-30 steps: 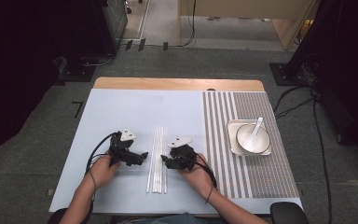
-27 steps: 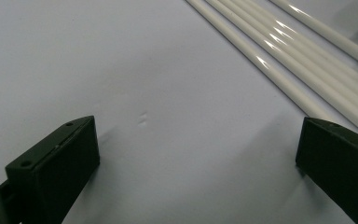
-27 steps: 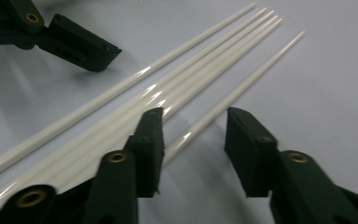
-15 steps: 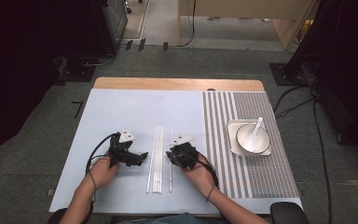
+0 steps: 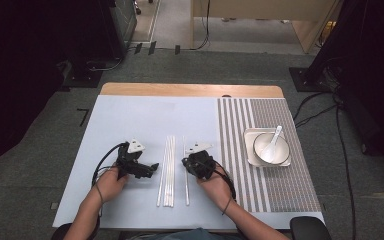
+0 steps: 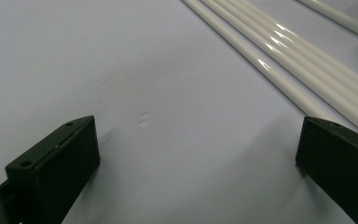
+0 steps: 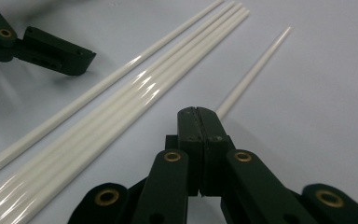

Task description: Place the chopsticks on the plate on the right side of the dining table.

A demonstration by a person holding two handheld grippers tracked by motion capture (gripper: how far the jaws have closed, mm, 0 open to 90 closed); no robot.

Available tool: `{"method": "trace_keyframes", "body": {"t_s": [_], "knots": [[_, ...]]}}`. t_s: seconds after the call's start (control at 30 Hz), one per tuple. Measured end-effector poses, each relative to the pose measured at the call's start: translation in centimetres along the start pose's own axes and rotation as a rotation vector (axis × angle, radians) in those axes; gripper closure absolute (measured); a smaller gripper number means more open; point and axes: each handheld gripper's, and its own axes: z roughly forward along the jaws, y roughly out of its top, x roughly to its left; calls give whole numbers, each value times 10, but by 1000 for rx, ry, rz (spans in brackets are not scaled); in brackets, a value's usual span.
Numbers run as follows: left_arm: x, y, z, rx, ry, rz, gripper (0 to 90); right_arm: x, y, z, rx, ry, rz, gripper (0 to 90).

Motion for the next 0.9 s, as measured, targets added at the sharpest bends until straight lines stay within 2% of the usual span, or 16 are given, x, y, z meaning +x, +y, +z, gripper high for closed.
{"method": "trace_keyframes", "body": {"t_s": [0.1,0.3,0.5,0.53,0.57,0.67,0.9], "knots": [[0,0,0,0,0,0,0,-5,-1,0,-5,7,28,824],[0,0,0,-1,0,0,0,-4,-1,0,-13,-4,25,809],[0,0,0,0,0,1,0,-5,-2,2,-25,-12,36,754],[0,0,0,0,0,0,0,-5,-2,2,-25,-12,36,754],[0,0,0,1,0,1,0,-4,-3,5,-2,-24,36,757],[0,0,0,2,0,2,0,-3,-5,5,-18,-31,31,762],[0,0,0,-1,1,0,0,-5,-3,3,0,-34,-8,804]]}}
